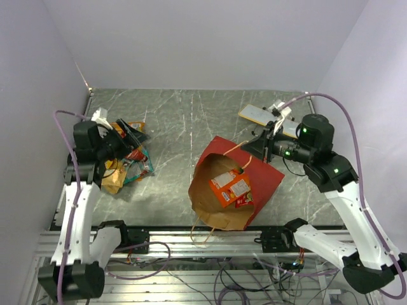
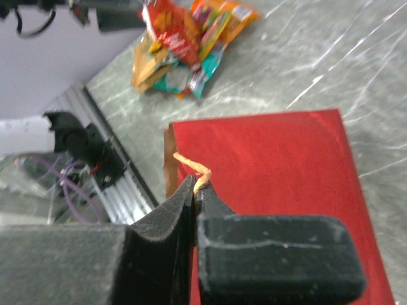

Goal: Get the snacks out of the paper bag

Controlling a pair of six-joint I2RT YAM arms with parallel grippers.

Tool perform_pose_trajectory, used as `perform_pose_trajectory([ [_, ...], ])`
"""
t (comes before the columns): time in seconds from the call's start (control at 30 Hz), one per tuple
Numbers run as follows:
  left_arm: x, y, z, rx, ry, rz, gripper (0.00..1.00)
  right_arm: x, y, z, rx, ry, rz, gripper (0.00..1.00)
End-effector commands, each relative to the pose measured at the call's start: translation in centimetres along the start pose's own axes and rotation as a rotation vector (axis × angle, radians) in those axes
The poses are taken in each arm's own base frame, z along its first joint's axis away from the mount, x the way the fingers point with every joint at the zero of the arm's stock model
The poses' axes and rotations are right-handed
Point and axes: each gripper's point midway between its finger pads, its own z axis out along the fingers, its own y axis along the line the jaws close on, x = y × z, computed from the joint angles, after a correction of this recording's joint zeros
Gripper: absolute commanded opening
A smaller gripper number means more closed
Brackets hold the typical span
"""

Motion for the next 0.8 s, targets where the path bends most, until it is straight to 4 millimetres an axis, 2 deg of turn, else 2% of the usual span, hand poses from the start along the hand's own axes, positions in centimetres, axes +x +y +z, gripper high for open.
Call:
perform_pose_trajectory([
  [0.0, 2.3, -6.2, -2.4, 0.287, -0.006, 0.08, 0.88, -4.3, -0.9, -1.4, 0.119, -0.174, -0.033, 0.0],
  [0.2, 7.0, -8.6, -3.8, 0.448, 0.06, 0.156, 0.86, -4.6, -1.6, -0.8, 0.14, -0.151, -0.031, 0.0],
  [0.3, 9.2, -10.6, -4.1, 0.513, 0.08, 0.215, 0.83, -5.0, -2.0, -0.6, 0.153, -0.148, -0.036, 0.0],
  [0.37, 11.3, -12.3, -3.9, 0.536, 0.111, 0.272, 0.81, -5.3, -2.1, -0.5, 0.16, -0.16, -0.042, 0.0],
  [0.53, 18.4, -16.4, -3.6, 0.533, 0.165, 0.537, 0.75, -6.3, -2.4, -0.7, 0.178, -0.203, -0.064, 0.0],
  [0.6, 23.0, -17.2, -3.9, 0.521, 0.207, 0.689, 0.72, -6.6, -2.6, -0.8, 0.192, -0.213, -0.072, 0.0],
  [0.7, 27.5, -16.6, -2.4, 0.412, 0.199, 0.844, 0.66, -7.0, -2.4, -1.1, 0.194, -0.221, -0.085, 0.0],
  [0.77, 29.3, -16.0, -1.5, 0.355, 0.184, 0.906, 0.58, -7.0, -2.5, -1.2, 0.2, -0.216, -0.088, 0.0],
])
